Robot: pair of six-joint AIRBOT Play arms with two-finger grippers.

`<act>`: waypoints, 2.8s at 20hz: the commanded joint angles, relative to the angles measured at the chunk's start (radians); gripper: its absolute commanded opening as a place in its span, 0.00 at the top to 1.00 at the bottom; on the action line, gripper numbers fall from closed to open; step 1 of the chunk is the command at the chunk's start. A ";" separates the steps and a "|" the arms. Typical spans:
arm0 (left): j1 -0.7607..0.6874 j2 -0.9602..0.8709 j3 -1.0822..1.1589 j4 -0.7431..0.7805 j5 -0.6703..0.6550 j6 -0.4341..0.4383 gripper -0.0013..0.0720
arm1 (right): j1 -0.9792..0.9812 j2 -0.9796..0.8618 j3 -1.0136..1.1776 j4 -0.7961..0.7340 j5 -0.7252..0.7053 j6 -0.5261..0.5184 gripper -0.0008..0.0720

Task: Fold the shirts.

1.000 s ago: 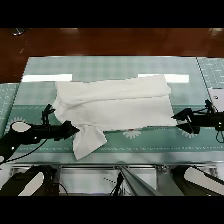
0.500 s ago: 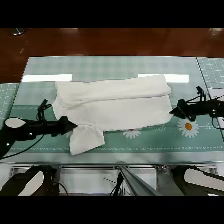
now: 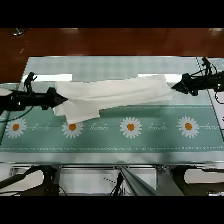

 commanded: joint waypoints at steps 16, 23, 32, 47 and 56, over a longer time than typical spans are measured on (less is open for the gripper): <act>0.080 -0.488 0.632 0.148 -0.266 -0.138 0.03 | -0.031 -0.390 0.478 0.062 0.060 0.089 0.14; 0.101 -0.019 0.300 0.389 0.073 -0.153 0.03 | -0.177 -0.393 0.425 -0.014 0.173 0.100 0.14; -0.171 0.185 0.096 0.341 0.267 -0.154 0.03 | -0.006 -0.504 0.419 0.083 0.152 0.026 0.14; -0.436 0.149 0.096 0.297 0.269 -0.233 0.95 | 0.030 -0.020 0.221 -0.158 0.241 0.036 0.95; -0.835 -0.214 0.368 0.293 0.320 -0.262 0.95 | 0.022 0.715 -0.355 -0.164 0.178 0.092 0.95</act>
